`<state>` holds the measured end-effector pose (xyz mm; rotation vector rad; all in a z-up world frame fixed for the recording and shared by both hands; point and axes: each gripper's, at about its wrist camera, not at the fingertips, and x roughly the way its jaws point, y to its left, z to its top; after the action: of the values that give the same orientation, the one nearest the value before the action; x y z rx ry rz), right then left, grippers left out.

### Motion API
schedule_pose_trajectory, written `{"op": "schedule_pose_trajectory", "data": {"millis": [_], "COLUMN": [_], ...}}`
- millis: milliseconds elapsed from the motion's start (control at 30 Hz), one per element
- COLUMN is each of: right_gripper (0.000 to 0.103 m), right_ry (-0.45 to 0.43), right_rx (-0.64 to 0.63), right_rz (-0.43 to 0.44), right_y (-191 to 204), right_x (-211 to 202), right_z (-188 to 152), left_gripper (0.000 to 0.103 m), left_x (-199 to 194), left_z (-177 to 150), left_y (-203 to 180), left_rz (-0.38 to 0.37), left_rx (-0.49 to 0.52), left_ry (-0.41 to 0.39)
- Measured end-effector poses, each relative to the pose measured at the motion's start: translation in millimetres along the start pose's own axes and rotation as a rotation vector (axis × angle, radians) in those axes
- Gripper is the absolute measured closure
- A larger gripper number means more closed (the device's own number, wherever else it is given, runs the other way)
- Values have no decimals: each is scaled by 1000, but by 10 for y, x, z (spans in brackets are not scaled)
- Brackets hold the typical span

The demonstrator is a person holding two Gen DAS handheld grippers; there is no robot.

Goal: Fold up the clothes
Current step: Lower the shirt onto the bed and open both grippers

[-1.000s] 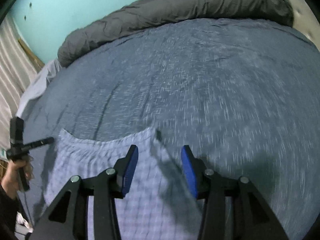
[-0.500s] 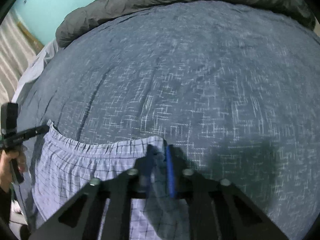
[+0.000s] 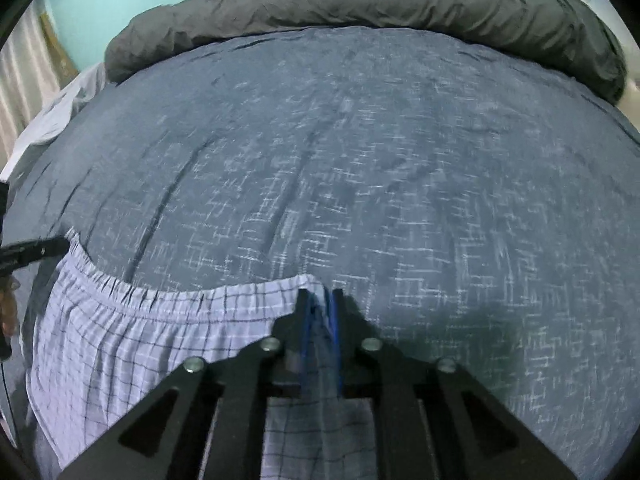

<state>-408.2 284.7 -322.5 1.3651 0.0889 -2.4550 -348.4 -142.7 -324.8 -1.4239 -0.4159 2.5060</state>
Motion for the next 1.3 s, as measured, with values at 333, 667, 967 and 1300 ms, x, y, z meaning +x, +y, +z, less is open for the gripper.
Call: {"op": "schedule_pose_trajectory", "data": {"millis": [333,667,967,1300], "right_gripper": [71,71,66,66], "right_ry": [-107,-130,-160,-215], "right_rx": [78,175,320,394], "right_rz": [97,265,206,243], "right_y": [259,677,486,297], "right_x": [-638,-1140,-1403,-1544], "right_z": [-441,-1308,-1909,-2075], "left_gripper": [63,63,65,100], "left_x": [-581,-985,-1011,-1056], "left_z": [-438,-1082,-1428,-1440], "left_y": [249,594,683,494], "left_rz": [-2,19,26,42], "left_rx": [-49,-116,-153,-146], "left_ry": [-45,9,37,21]}}
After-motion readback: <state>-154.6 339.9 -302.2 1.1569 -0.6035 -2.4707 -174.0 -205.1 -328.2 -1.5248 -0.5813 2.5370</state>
